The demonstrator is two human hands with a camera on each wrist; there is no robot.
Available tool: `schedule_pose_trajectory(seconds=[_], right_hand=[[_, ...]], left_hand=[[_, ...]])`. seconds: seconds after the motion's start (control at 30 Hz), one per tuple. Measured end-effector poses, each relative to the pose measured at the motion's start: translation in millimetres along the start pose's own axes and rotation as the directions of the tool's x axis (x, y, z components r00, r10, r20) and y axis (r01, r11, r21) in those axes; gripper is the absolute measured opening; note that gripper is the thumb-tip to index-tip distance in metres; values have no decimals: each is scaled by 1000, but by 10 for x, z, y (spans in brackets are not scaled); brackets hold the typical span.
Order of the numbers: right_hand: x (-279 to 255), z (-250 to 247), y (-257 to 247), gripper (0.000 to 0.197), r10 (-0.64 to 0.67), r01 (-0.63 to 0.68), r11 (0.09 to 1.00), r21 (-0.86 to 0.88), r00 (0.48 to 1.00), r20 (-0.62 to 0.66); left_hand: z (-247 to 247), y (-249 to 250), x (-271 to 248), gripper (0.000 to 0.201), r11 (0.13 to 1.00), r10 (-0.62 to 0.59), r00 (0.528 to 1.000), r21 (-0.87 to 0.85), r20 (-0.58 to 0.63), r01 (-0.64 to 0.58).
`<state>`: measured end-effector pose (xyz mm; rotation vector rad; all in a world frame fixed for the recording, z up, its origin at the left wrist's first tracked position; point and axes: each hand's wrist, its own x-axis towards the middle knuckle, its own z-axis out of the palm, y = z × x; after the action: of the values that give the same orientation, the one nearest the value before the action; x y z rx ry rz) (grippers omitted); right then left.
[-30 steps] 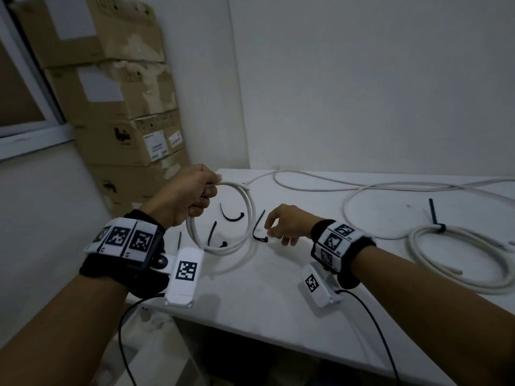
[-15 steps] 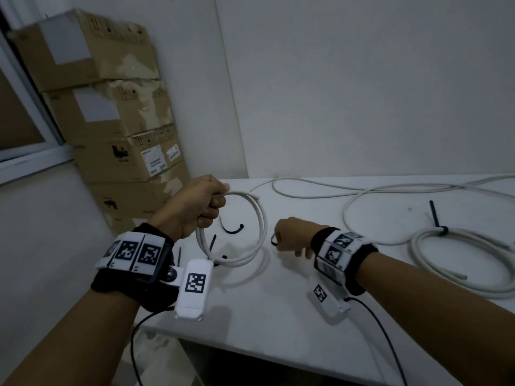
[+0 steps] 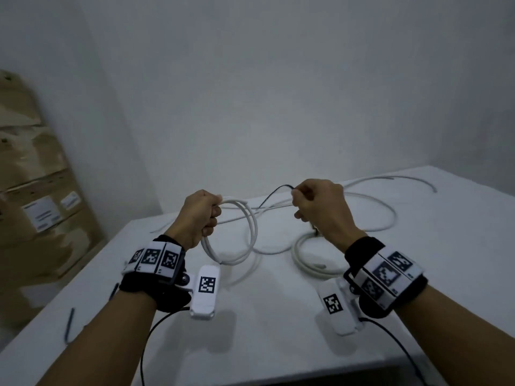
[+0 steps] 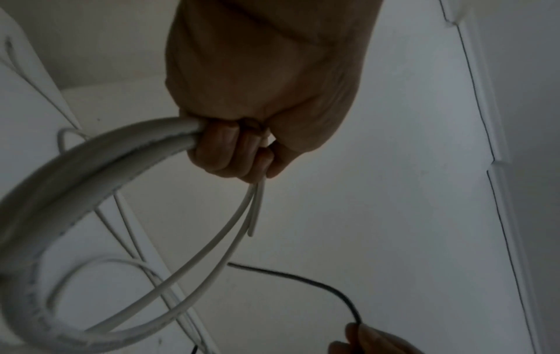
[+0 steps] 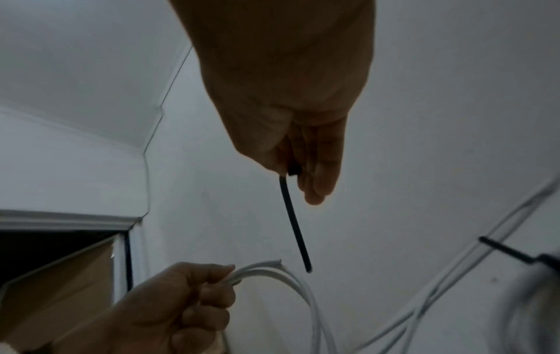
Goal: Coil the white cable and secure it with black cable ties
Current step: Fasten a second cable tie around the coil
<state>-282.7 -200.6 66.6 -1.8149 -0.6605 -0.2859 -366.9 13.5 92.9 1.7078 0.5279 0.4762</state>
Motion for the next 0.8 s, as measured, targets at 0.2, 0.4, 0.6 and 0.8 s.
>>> schedule_pose_trajectory(seconds=[0.2,0.4,0.6,0.8], right_hand=[[-176,-504,417,21,299,-235,912,336,942,-152],[-336,-498,642,18,501,-423,774,471,864,-45],[-296,-397,620,15,705,-531,261,806,675,217],[-181,-406,523,26,581,-539,-43,841,672,460]], left_hand=[[844,133,84,26,999,36,996,-22,81,-34],[1548,249,33,34,991,121,972,32,199,-130],[1881,261,-87,38,973,164,945,108,283,-202],[1937,216,-130,39,976,125,951,138,281,-169]])
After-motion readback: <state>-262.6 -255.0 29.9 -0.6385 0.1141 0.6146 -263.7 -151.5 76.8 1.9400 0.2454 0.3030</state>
